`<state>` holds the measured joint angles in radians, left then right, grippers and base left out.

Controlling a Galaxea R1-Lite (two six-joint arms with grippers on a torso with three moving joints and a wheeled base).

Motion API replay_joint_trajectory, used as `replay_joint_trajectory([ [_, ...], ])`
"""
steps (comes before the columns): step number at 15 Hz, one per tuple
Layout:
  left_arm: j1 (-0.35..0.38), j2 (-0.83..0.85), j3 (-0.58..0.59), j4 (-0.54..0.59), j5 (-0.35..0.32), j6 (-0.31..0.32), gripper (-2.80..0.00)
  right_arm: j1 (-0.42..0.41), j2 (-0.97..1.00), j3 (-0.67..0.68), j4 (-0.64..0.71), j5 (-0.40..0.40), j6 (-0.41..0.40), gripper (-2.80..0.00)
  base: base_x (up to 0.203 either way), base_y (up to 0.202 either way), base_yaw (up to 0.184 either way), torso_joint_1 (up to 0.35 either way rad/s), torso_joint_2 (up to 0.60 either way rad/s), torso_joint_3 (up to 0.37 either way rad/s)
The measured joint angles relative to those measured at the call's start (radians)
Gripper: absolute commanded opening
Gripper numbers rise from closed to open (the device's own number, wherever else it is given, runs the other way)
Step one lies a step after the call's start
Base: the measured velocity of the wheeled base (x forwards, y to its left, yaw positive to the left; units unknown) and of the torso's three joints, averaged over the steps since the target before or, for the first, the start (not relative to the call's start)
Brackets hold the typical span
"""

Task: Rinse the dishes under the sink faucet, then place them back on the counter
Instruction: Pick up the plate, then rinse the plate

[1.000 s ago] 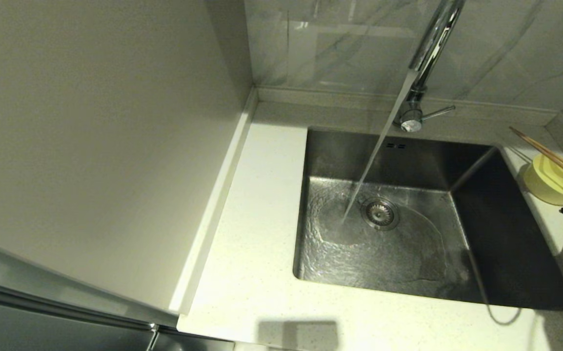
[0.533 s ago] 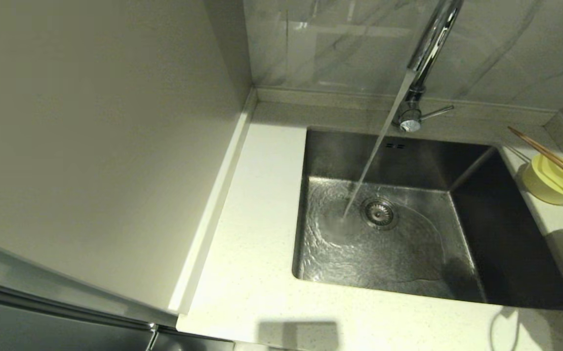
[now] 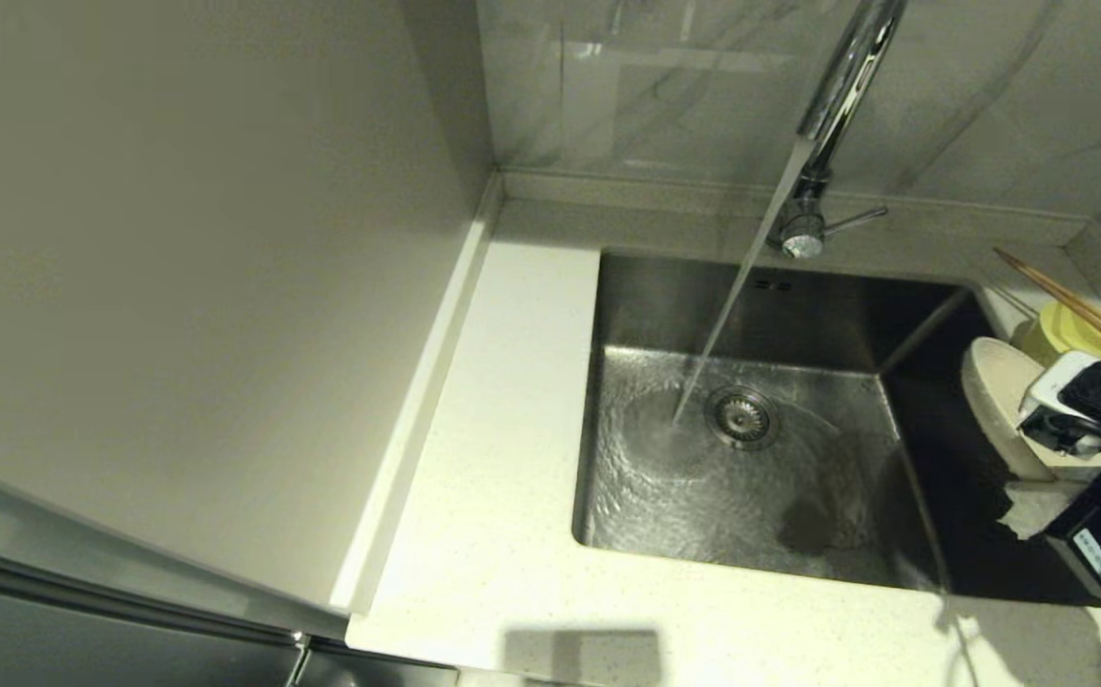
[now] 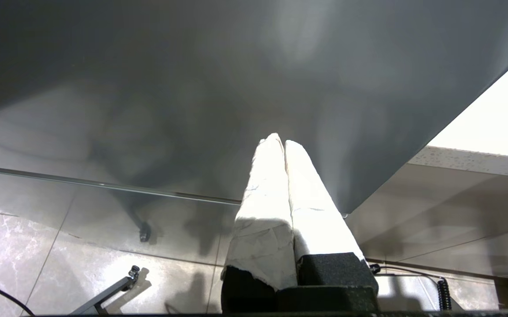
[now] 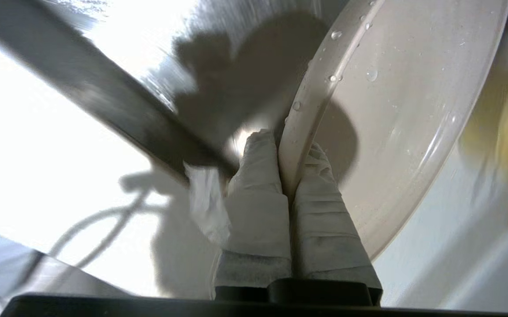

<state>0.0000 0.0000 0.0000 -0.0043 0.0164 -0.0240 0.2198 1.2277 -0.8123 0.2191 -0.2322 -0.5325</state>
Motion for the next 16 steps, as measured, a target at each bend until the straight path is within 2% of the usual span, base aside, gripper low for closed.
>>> replay_joint_trajectory([
  [1, 0.000, 0.000, 0.000, 0.000, 0.000, 0.000, -2.80, 0.005, 0.014, -0.032, 0.003, 0.074, -0.077, -2.80, 0.000, 0.000, 0.000, 0.000, 0.00, 0.000],
  [3, 0.000, 0.000, 0.000, 0.000, 0.000, 0.000, -2.80, 0.009, 0.052, -0.101, 0.023, 0.199, -0.173, -2.80, 0.000, 0.000, 0.000, 0.000, 0.00, 0.000],
  [7, 0.000, 0.000, 0.000, 0.000, 0.000, 0.000, -2.80, 0.010, 0.141, -0.266, 0.158, 0.349, -0.312, -2.80, 0.000, 0.000, 0.000, 0.000, 0.00, 0.000],
  [11, 0.000, 0.000, 0.000, 0.000, 0.000, 0.000, -2.80, 0.023, 0.230, -0.393, 0.236, 0.414, -0.361, -2.80, 0.000, 0.000, 0.000, 0.000, 0.00, 0.000],
  [16, 0.000, 0.000, 0.000, 0.000, 0.000, 0.000, -2.80, 0.056, 0.331, -0.493, 0.232, 0.427, -0.363, -2.80, 0.000, 0.000, 0.000, 0.000, 0.00, 0.000],
])
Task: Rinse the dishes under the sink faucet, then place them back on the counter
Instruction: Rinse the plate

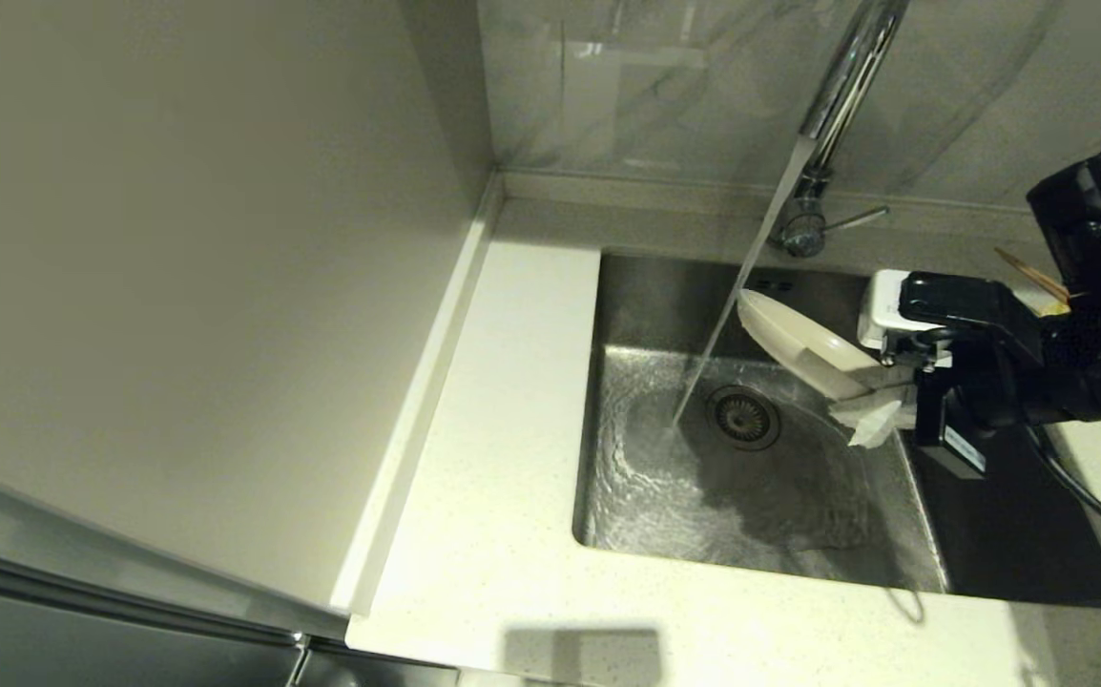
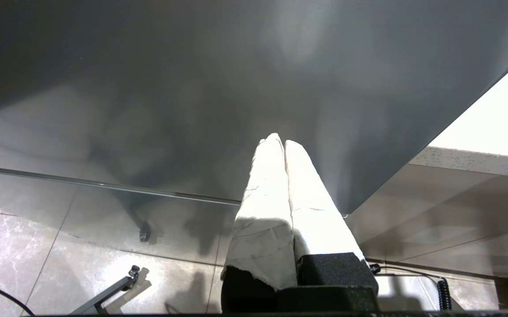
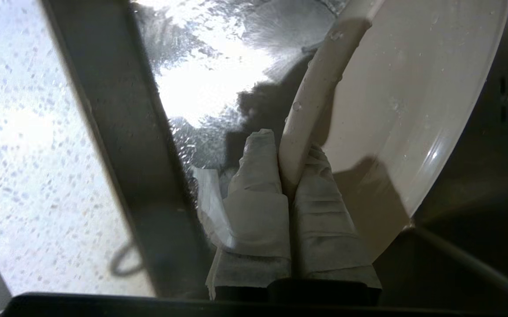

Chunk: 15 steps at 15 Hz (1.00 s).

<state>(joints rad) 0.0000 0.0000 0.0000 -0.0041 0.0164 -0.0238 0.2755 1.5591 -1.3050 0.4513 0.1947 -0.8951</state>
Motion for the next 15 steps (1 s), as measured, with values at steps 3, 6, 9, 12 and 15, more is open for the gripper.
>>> replay_joint_trajectory([
  [3, 0.000, 0.000, 0.000, 0.000, 0.000, 0.000, -2.80, 0.026, 0.042, -0.060, 0.000, -0.001, 0.006, -2.80, 0.000, 0.000, 0.000, 0.000, 0.00, 0.000],
  [6, 0.000, 0.000, 0.000, 0.000, 0.000, 0.000, -2.80, 0.053, 0.073, -0.088, -0.001, -0.005, 0.007, -2.80, 0.000, 0.000, 0.000, 0.000, 0.00, 0.000],
  [9, 0.000, 0.000, 0.000, 0.000, 0.000, 0.000, -2.80, 0.068, 0.097, -0.096, -0.034, -0.010, 0.013, -2.80, 0.000, 0.000, 0.000, 0.000, 0.00, 0.000],
  [12, 0.000, 0.000, 0.000, 0.000, 0.000, 0.000, -2.80, 0.072, 0.127, -0.124, -0.054, -0.014, 0.019, -2.80, 0.000, 0.000, 0.000, 0.000, 0.00, 0.000],
  [15, 0.000, 0.000, 0.000, 0.000, 0.000, 0.000, -2.80, 0.073, 0.162, -0.161, -0.079, -0.038, 0.042, -2.80, 0.000, 0.000, 0.000, 0.000, 0.00, 0.000],
])
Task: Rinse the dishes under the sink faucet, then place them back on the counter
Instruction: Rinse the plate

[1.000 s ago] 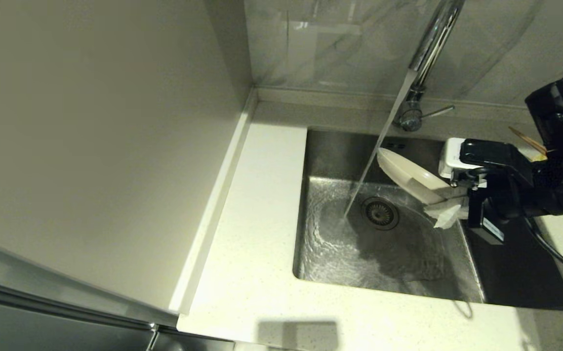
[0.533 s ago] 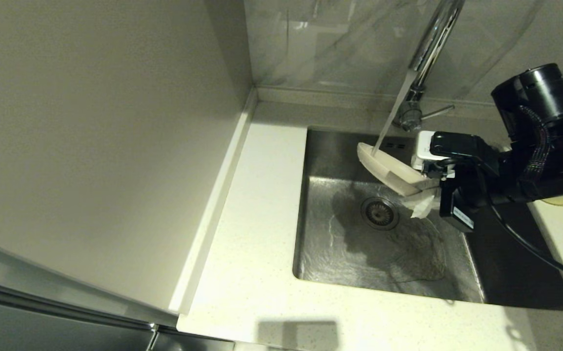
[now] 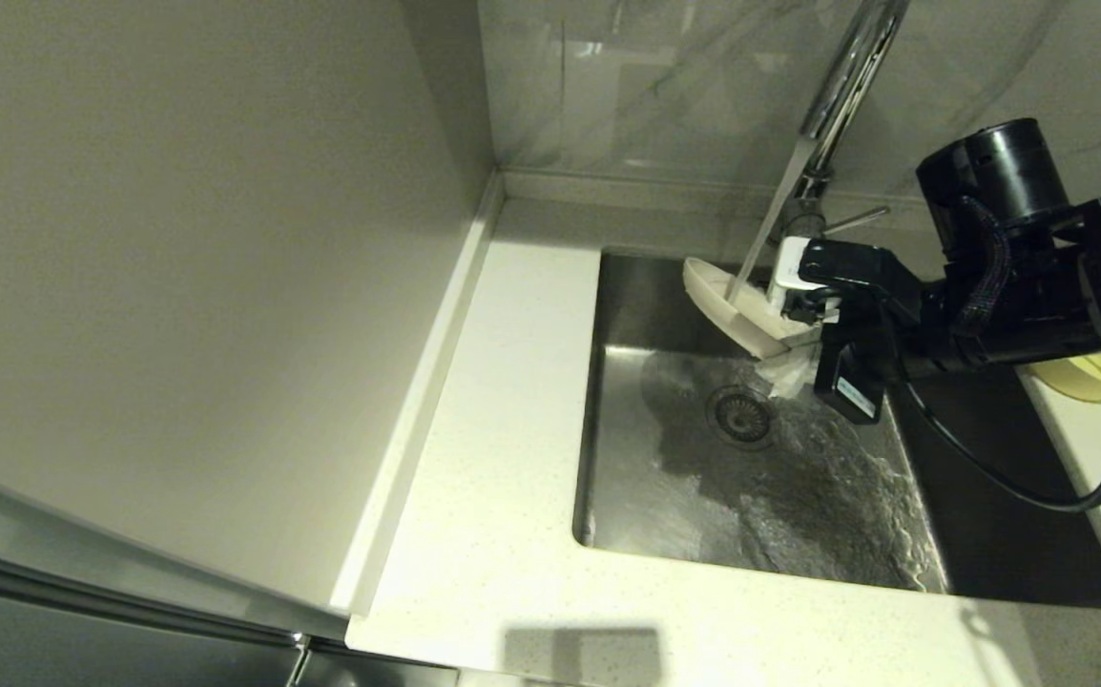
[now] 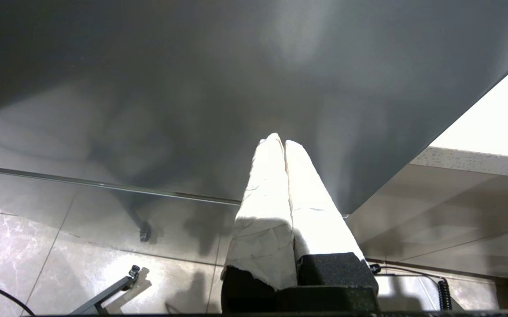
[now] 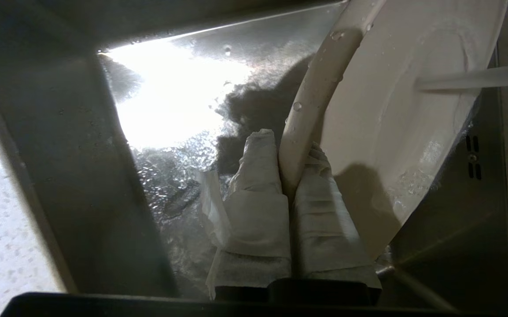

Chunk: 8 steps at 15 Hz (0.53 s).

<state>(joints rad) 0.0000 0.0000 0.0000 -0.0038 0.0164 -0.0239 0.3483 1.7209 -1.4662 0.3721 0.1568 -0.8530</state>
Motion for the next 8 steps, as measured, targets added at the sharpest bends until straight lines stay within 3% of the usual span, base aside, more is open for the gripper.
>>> replay_joint_trajectory([
  [8, 0.000, 0.000, 0.000, 0.000, 0.000, 0.000, -2.80, -0.004, 0.008, 0.006, 0.005, -0.004, 0.006, -2.80, 0.000, 0.000, 0.000, 0.000, 0.00, 0.000],
])
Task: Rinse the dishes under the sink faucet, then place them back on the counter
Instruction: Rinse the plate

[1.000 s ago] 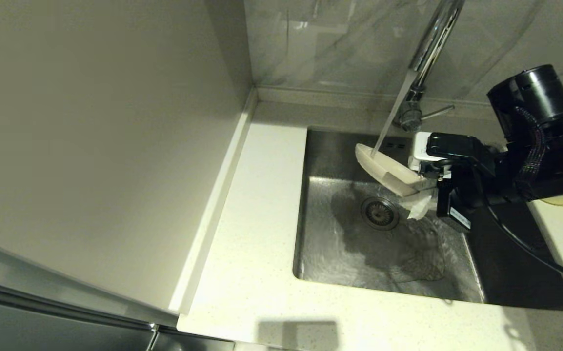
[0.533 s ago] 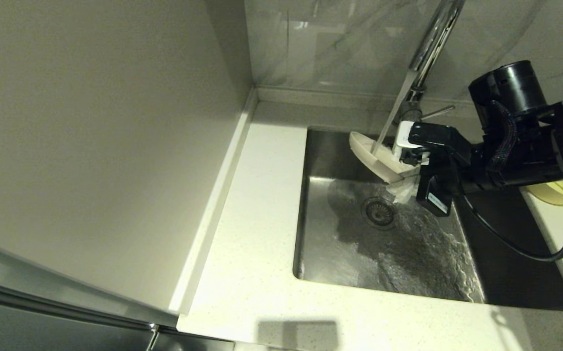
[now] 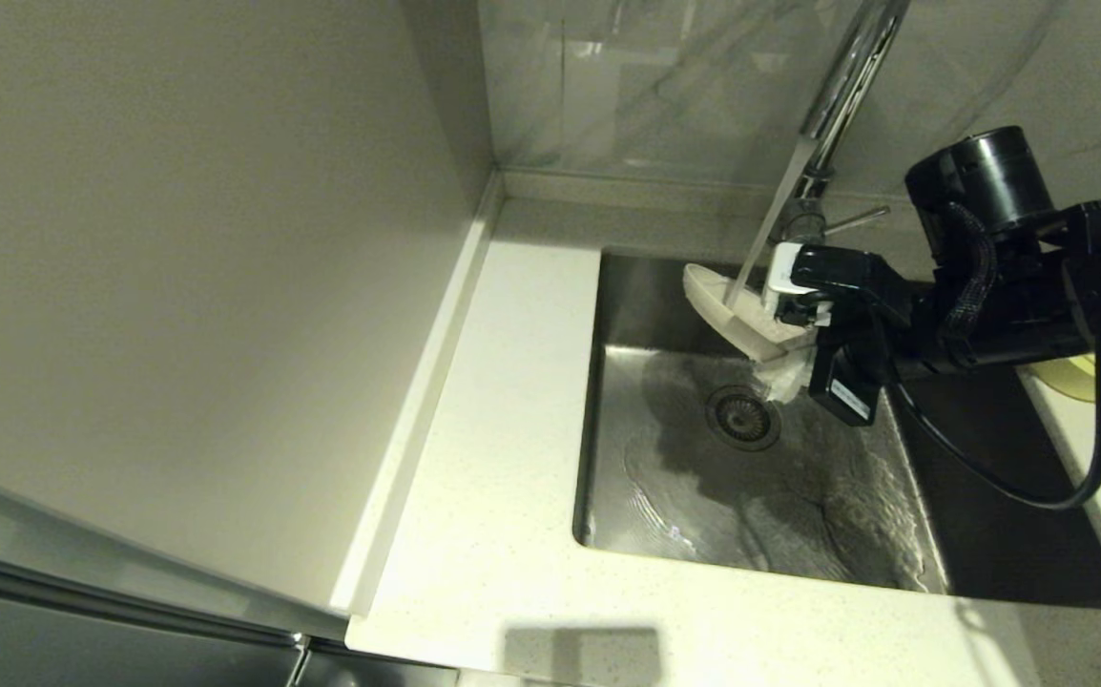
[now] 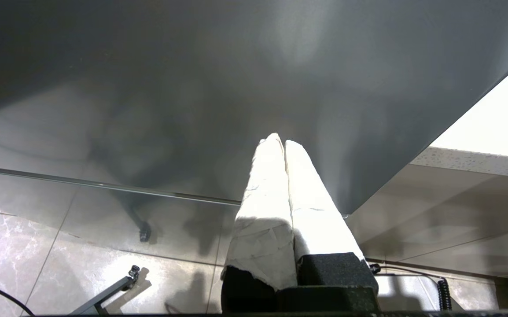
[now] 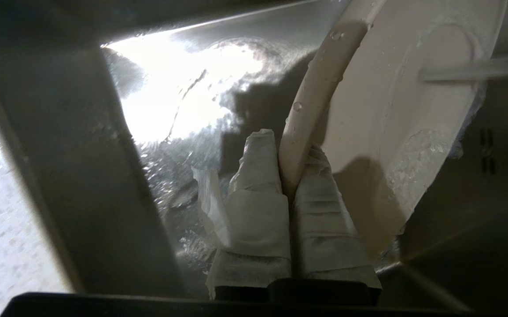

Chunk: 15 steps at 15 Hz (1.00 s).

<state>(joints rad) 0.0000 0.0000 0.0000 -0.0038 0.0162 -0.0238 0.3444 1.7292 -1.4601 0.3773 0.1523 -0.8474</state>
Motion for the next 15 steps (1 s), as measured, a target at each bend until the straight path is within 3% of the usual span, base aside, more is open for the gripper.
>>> replay_joint_trajectory([
  [4, 0.000, 0.000, 0.000, 0.000, 0.000, 0.000, -2.80, -0.066, -0.110, 0.179, 0.001, 0.006, 0.056, -2.80, 0.000, 0.000, 0.000, 0.000, 0.00, 0.000],
  [7, 0.000, 0.000, 0.000, 0.000, 0.000, 0.000, -2.80, -0.156, -0.207, 0.319, 0.002, 0.025, 0.156, -2.80, 0.000, 0.000, 0.000, 0.000, 0.00, 0.000],
  [10, 0.000, 0.000, 0.000, 0.000, 0.000, -0.001, -2.80, -0.186, -0.259, 0.345, -0.001, 0.053, 0.392, -2.80, 0.000, 0.000, 0.000, 0.000, 0.00, 0.000],
  [13, 0.000, 0.000, 0.000, 0.000, 0.001, 0.000, -2.80, -0.183, -0.271, 0.292, -0.001, 0.073, 0.666, -2.80, 0.000, 0.000, 0.000, 0.000, 0.00, 0.000],
  [15, 0.000, 0.000, 0.000, 0.000, 0.000, 0.000, -2.80, -0.165, -0.264, 0.238, 0.000, 0.078, 0.800, -2.80, 0.000, 0.000, 0.000, 0.000, 0.00, 0.000],
])
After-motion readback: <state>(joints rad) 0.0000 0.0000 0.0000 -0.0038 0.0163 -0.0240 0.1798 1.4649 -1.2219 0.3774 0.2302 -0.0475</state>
